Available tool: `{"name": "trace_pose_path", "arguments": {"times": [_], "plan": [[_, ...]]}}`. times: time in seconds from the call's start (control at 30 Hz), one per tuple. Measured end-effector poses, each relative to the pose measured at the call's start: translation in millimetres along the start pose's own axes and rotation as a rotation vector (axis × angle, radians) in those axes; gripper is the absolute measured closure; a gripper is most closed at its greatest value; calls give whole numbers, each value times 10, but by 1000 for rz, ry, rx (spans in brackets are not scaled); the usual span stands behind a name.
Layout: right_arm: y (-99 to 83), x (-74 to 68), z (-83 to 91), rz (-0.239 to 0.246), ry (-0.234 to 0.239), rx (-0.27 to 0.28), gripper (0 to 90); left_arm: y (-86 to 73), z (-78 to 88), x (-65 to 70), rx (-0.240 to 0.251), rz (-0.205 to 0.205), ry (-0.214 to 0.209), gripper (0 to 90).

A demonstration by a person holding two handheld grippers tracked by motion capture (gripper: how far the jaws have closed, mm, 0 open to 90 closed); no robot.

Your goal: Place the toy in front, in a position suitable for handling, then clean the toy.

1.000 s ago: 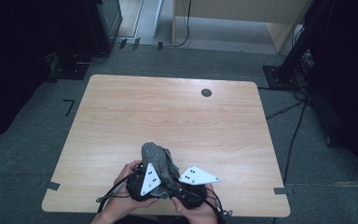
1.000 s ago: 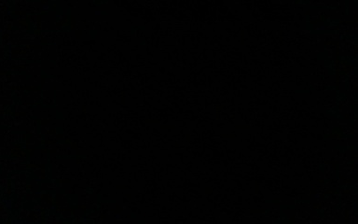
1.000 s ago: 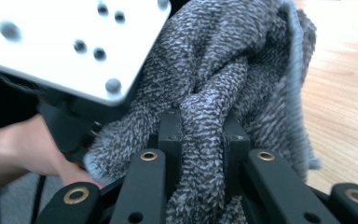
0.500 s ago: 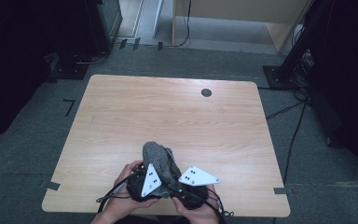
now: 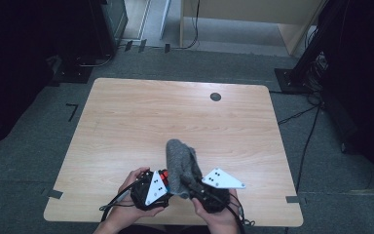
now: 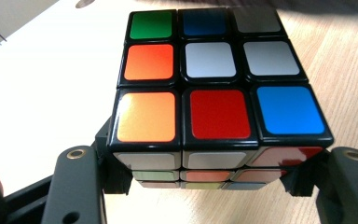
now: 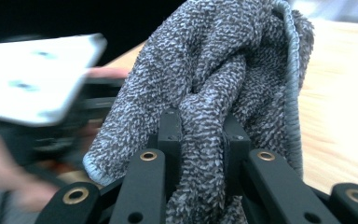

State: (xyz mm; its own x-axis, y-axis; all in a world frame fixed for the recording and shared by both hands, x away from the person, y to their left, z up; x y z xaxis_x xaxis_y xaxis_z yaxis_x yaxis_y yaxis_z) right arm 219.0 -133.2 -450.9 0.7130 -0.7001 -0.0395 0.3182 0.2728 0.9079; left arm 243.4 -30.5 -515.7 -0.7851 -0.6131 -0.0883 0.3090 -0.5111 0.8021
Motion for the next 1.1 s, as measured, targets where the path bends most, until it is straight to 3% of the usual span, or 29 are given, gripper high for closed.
{"name": "trace_pose_path", "arguments": {"times": [0.07,0.17,0.23,0.3,0.37,0.47,0.57,0.63,0.7,0.73,0.8,0.9,0.97,1.07,1.1], "plan": [[-15,-175,-88,0,75,-18,754,29,6,47,17,7,-9,342],[-49,-203,-139,-7,84,-23,761,58,26,62,20,12,-13,342],[-45,-109,-109,-27,60,-16,763,48,30,58,19,6,-21,342],[-59,27,-62,-25,-10,-22,763,38,33,51,22,2,-28,342],[-75,135,-14,-70,-23,-17,760,45,43,39,32,6,-36,342],[-49,173,37,-89,-25,12,757,43,56,8,38,19,-43,342],[22,20,37,-75,30,46,757,25,47,-7,31,18,-35,342],[35,-190,-37,-19,89,29,753,24,47,21,30,-4,-32,342],[-4,-298,-119,26,86,-19,753,49,70,67,43,-10,-45,342],[-15,-304,-137,29,89,-25,756,52,73,65,36,-19,-32,342],[-15,-220,-139,0,81,-10,760,40,70,50,30,-22,-31,342],[-36,75,-39,-48,-29,-11,760,28,85,19,45,-4,-46,342],[-32,246,82,-102,-44,26,759,61,121,-15,74,16,-53,342],[1,289,140,-130,-16,70,758,132,211,-38,154,56,-117,341],[31,287,153,-162,44,112,759,145,234,-39,171,59,-134,342]]}}
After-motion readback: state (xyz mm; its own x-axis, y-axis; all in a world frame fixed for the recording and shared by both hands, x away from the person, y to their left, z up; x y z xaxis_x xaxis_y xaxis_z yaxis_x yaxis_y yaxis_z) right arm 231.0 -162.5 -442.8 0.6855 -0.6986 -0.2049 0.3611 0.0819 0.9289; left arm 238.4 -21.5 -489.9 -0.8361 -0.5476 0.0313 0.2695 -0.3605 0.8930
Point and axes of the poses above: each handheld gripper's, and its own axes: z roughly backward along the jaws, y roughly out of its top, x roughly to its right, the point moved 8 cm from there along -z, roughly forward along the jaws, and after that the axes turned 12 degrees about z, right-handed, at the moved point
